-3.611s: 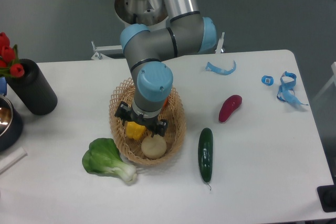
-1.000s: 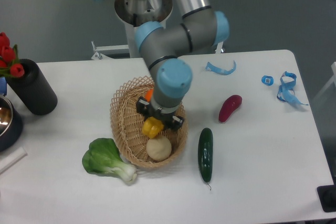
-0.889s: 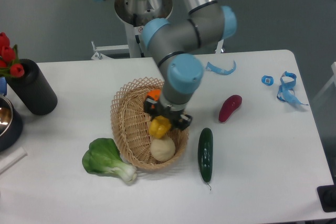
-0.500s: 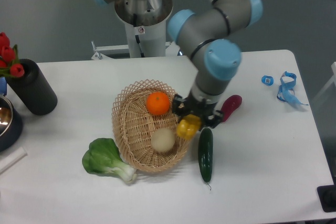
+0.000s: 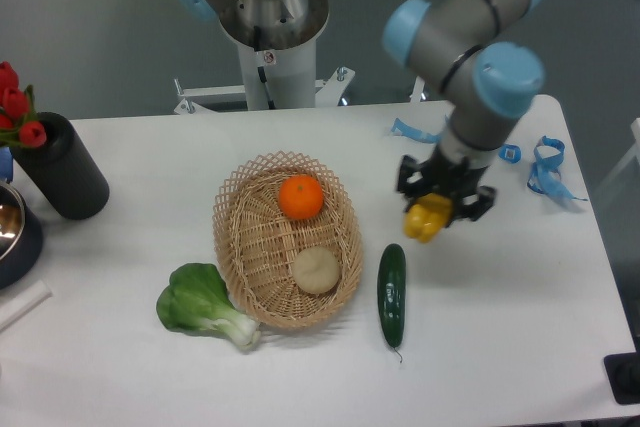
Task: Pick up the yellow pepper from the basket
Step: 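Lift the yellow pepper out of the basket and carry it past the cucumber, then raise the held pepper and hold it beside the sweet potato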
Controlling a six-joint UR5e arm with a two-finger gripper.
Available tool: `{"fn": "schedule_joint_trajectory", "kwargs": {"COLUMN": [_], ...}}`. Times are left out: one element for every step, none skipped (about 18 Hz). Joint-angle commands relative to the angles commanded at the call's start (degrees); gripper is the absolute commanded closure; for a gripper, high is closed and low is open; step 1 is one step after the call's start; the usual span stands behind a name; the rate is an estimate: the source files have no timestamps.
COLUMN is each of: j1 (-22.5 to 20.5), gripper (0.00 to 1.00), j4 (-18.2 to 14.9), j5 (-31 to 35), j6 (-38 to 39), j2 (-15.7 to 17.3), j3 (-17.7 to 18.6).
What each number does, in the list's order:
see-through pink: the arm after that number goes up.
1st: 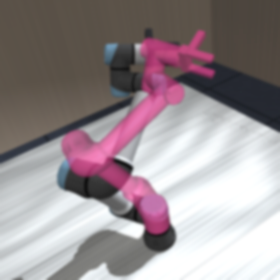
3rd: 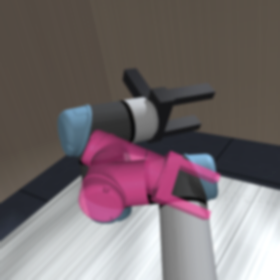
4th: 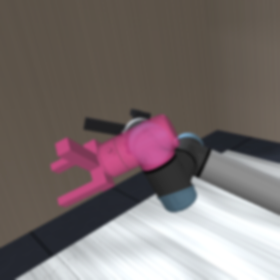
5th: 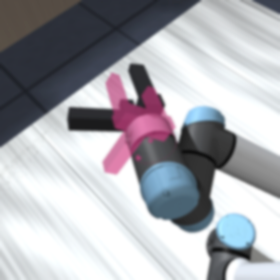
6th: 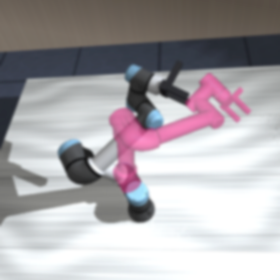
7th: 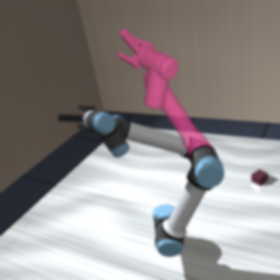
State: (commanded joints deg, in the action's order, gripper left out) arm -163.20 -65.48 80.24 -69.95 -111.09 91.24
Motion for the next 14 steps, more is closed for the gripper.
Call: {"fn": "schedule_joint_trajectory", "kwargs": {"j1": [-0.44,-0.97,-1.15,-1.06,-1.06,-1.06,-1.06,-1.15,-1.24,-1.24,-1.24,-1.15,-0.98,-0.89], "gripper": [0.52,0.52,0.52,0.52,0.52,0.52,0.52,0.52,0.52,0.52,0.52,0.52,0.52,0.52], "j4": [0.09,0.35,0.44,0.88,1.58,2.54,3.42,4.3,5.09,5.54,6.06,6.42,6.51,6.51], "j5": [0.0,0.09,0.26,0.26,0.26,0.26,0.26,0.18,0.18,0.18,0.18,0.18,0.26,0.35], "j6": [-1.58,-2.46,-2.65,-2.74,-2.74,-2.74,-2.74,-2.82,-2.91,-2.83,-2.82,-2.82,-2.82,-2.82], "j2": [-0.88,-1.93,-2.81,-3.78,-4.66,-5.27,-5.54,-5.89,-6.33,-6.77,-7.03,-7.04,-7.04,-6.95], "j3": [-1.32,-2.29,-3.25,-4.48,-5.28,-5.81,-5.99,-6.08,-6.16,-6.25,-6.34,-6.08,-5.99,-6.08]}}
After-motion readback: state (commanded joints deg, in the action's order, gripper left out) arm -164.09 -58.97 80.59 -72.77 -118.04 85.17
